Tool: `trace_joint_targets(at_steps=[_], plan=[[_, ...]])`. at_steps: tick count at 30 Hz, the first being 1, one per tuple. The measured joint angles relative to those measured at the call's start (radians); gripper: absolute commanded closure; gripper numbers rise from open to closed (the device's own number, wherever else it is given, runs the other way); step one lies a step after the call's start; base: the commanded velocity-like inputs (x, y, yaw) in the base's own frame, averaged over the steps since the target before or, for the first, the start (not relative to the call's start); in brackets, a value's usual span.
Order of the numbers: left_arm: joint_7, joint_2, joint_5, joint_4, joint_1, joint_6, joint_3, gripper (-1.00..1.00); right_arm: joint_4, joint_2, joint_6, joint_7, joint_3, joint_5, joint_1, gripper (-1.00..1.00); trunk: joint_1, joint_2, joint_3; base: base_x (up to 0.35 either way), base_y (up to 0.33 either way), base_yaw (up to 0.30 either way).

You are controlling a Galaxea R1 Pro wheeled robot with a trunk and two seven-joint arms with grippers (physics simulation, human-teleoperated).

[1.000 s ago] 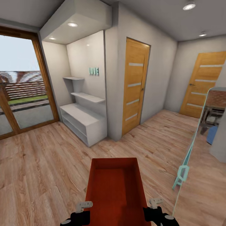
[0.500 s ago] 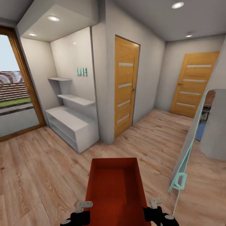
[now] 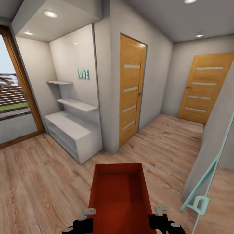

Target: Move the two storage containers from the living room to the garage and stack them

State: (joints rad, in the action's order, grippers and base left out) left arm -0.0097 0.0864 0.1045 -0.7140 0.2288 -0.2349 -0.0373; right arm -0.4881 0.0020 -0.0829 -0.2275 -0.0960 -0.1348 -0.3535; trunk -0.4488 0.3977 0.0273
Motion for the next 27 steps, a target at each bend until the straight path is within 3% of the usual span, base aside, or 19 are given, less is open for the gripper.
trace_joint_targets(at_steps=[5,18,27], plan=[[0.0,0.0,0.0,0.0,0.0,0.0,0.0,1.0,0.0,0.0,0.0,0.001,0.0,0.0,0.0,1.0,0.0,0.0,0.0,0.33,0.0,-0.05],[0.0,0.0,0.0,0.0,0.0,0.0,0.0,1.0,0.0,0.0,0.0,0.001,0.0,0.0,0.0,1.0,0.0,0.0,0.0,0.33,0.0,-0.254],[-0.002,-0.001,0.0,0.0,0.0,0.0,0.001,1.0,0.0,0.001,0.0,0.001,0.0,0.0,0.0,1.0,0.0,0.0,0.0,0.33,0.0,-0.026]])
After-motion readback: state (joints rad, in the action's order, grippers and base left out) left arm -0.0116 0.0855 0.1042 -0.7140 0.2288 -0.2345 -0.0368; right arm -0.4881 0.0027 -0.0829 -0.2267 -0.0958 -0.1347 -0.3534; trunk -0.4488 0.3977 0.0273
